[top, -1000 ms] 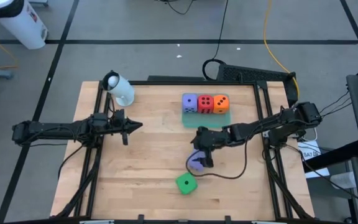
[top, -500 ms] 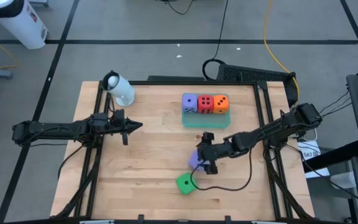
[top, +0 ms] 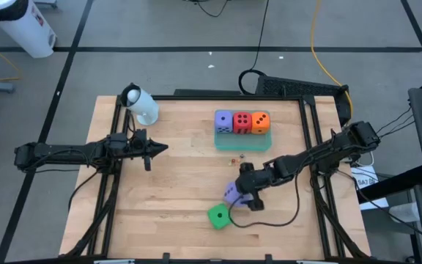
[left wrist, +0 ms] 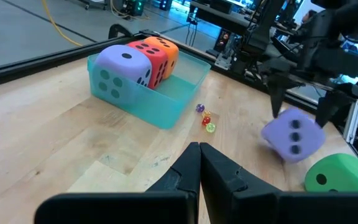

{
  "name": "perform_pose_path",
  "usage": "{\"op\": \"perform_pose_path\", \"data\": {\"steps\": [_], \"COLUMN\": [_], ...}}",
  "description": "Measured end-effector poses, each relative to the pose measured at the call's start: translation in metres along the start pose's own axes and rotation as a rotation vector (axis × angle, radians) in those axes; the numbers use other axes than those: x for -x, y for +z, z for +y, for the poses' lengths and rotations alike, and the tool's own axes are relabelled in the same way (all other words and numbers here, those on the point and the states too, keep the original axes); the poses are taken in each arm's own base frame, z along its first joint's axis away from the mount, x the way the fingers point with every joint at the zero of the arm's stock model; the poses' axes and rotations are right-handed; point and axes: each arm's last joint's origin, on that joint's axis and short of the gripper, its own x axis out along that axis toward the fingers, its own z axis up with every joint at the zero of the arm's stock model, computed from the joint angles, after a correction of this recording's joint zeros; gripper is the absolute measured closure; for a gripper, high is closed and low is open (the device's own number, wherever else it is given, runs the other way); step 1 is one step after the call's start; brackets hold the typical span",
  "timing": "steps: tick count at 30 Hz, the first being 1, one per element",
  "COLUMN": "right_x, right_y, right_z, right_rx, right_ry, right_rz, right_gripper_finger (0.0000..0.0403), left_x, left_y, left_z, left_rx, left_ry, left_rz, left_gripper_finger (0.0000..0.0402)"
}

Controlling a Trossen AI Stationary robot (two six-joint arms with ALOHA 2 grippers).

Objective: Pick & Place Dice
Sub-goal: Put the big violet dice into the transparent blue bin

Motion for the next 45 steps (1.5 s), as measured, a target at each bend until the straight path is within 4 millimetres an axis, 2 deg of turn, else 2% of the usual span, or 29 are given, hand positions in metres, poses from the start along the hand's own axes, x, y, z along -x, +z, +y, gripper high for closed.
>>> {"op": "perform_pose_path", "data": {"steps": [4, 18, 31, 34, 42, 45], "right_x": [-0.001, -0.001, -0.001, -0.001, 0.010, 0.021], "right_y": [0.001, 0.010, 0.011, 0.011, 0.012, 0.014], "right_z": [0.001, -0.019, -0.010, -0.011, -0.013, -0.012], "right_rx": [0.056, 0.037, 0.082, 0.086, 0.180, 0.227], "right_ry": [0.048, -0.054, -0.011, -0.050, -0.240, -0.222], "right_rz": [-0.012, -0.093, -0.106, -0.109, -0.132, -0.161], "right_gripper_finger": [0.0006, 0.0007, 0.0007, 0.0007, 0.0007, 0.0006], "left_x": [0.000, 0.000, 0.000, 0.000, 0.000, 0.000], "left_y": [0.000, 0.000, 0.000, 0.000, 0.000, -0.001], "left_z": [0.000, 0.000, 0.000, 0.000, 0.000, 0.000], "left_rx": [-0.006, -0.005, -0.014, -0.013, -0.013, -0.013], "left_ry": [0.000, -0.001, 0.000, 0.000, 0.001, 0.002], "left_rz": [0.000, -0.001, 0.000, 0.000, 0.001, 0.007], "left_gripper_finger": [0.0385, 0.0385, 0.0385, 0.0385, 0.0385, 0.0385]}}
